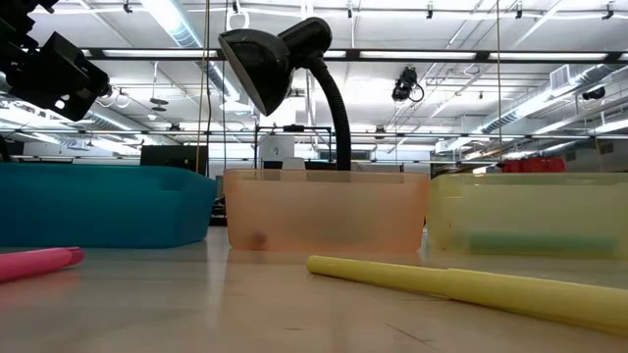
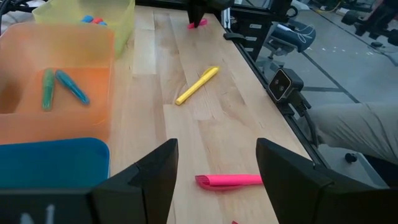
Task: Pick & Place Markers
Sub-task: Put the pink pen into the orange bin
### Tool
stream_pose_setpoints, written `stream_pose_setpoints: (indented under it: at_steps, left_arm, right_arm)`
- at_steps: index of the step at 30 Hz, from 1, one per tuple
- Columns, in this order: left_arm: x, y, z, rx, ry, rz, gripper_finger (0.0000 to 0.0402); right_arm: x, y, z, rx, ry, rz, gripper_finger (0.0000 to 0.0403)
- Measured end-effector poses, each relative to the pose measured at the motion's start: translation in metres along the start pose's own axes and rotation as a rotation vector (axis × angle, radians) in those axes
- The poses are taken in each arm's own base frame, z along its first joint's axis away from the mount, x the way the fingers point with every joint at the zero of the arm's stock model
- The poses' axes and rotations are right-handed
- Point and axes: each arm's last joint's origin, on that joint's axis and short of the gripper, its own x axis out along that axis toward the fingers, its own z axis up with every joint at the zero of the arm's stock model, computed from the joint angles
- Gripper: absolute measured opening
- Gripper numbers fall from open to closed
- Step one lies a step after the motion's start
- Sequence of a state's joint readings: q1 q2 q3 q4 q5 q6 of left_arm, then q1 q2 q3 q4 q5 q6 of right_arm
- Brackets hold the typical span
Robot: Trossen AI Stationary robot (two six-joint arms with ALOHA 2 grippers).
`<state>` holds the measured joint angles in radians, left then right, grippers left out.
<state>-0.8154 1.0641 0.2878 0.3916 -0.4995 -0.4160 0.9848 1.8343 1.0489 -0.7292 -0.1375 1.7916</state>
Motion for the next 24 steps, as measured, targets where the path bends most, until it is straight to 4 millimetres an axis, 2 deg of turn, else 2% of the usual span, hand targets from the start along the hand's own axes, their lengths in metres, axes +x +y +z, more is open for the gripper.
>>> stream_pose_setpoints:
  at_steps: [3,8,17,24]
  left_arm:
    - [0.0,0.0,0.0,0.0,0.0,0.0,0.0222]
    - [0.0,0.0,0.0,0.004,0.0,0.0,0.0222]
    - [0.0,0.0,0.0,0.0,0.0,0.0,0.0222]
    - [0.0,0.0,0.0,0.0,0.0,0.0,0.0222]
  right_arm:
    - [0.0,0.0,0.0,-0.021,0.0,0.002,0.0013]
    - [-0.004,0.0,0.005,-0.048,0.01,0.001,0.0012]
    - [-0.033,-0.005,0.029,-0.126,0.004,0.057,0.0011]
    - [-0.045,-0.006,0.044,-0.235,0.061,0.088,0.0011]
